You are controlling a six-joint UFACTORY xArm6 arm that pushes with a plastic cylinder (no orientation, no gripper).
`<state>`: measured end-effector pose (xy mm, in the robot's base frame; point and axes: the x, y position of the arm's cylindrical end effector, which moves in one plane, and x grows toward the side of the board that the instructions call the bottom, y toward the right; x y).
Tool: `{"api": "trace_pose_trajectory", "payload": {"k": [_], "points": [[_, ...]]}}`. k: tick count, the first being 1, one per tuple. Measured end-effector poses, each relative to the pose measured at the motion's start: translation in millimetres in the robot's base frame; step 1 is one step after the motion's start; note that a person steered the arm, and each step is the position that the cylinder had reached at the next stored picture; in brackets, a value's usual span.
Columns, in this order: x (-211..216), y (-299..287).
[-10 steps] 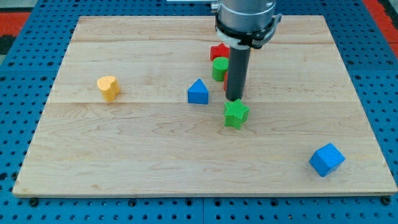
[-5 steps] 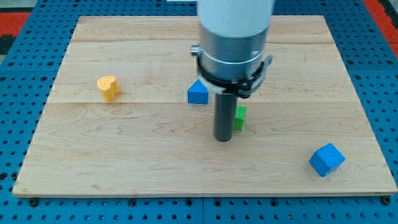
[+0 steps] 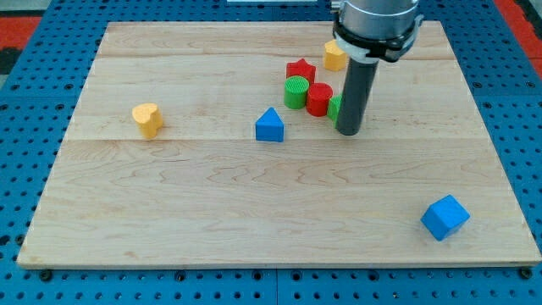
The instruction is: Move the green star towards the right center of the board
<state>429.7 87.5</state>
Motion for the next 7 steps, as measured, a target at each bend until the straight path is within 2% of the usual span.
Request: {"api": "trace_pose_trajectory", "payload": {"k": [1,2,3,5,6,7], "points": [[-0.4,-44.8],[-10.9,-58.6],[-21.3,-34.0],[-25.1,77.4],[0.5,84.2],[44.6,21.0]]}}
